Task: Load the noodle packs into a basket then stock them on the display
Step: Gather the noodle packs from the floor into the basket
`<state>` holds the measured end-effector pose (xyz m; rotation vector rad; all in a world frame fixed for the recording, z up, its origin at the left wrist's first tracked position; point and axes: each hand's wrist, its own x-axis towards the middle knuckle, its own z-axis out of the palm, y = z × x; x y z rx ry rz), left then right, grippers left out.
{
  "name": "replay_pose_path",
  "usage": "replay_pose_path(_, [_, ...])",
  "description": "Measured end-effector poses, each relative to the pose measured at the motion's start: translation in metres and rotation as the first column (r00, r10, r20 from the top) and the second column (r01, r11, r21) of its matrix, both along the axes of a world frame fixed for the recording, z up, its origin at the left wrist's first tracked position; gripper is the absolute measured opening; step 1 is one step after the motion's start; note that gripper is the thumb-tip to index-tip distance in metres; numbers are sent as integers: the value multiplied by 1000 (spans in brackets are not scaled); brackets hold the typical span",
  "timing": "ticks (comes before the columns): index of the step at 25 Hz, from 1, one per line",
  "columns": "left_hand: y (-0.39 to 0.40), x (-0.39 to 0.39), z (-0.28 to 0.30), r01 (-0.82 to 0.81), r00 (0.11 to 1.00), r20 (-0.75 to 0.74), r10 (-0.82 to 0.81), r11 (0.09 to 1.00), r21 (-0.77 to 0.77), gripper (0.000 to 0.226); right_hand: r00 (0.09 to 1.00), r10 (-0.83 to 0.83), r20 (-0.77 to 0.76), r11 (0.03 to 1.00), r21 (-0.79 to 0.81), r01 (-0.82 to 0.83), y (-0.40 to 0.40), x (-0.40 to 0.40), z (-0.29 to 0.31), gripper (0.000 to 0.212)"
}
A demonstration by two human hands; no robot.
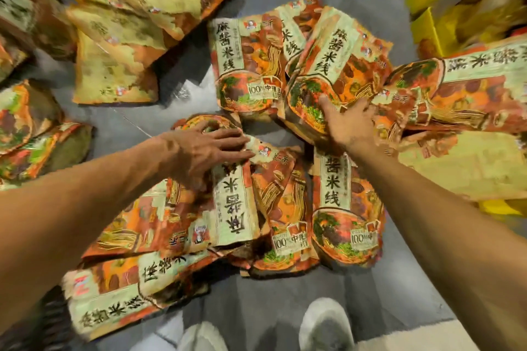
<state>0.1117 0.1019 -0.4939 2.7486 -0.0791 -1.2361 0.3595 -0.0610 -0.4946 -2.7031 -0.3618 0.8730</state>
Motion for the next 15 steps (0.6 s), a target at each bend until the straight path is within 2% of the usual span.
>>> replay_pose_path(2, [2, 14, -2, 92, 996, -19, -90, 992, 81, 120, 989, -147, -30, 981, 123, 149, 8, 0, -6, 122])
replay_pose_path(4, [3, 22, -6, 132, 990, 34, -136, 985, 115, 118, 950, -296, -94, 926, 214, 310, 13, 6, -13, 135])
replay_pose_path(7, [12, 21, -10, 86, 981, 153, -117, 976, 199, 106, 859, -466, -213, 800, 312, 512, 15, 11, -22, 153])
replay_pose_path(8, [18, 20, -8, 32, 985, 160, -71, 972, 233, 101, 831, -500, -243, 759, 338, 556, 16, 13, -21, 150])
replay_pose_path(9, [26, 19, -5, -25, 987, 158, -18, 963, 267, 97, 802, -520, -293, 715, 364, 597, 14, 15, -20, 135])
replay_pose_path(12, [52, 11, 2, -103, 993, 94, 75, 933, 346, 84, 692, -515, -506, 587, 380, 715, 9, 17, -10, 57])
replay_pose_path(13, [60, 5, 2, -129, 991, 67, 113, 936, 326, 78, 659, -476, -582, 580, 356, 733, 6, 16, -6, 42])
replay_pose_path(14, [67, -3, 1, -178, 984, 43, 173, 942, 284, 73, 632, -433, -642, 587, 331, 739, 3, 15, -5, 37])
replay_pose_path(15, [73, -10, 2, -256, 966, 32, 256, 939, 227, 68, 612, -394, -686, 590, 322, 740, 0, 12, -4, 41])
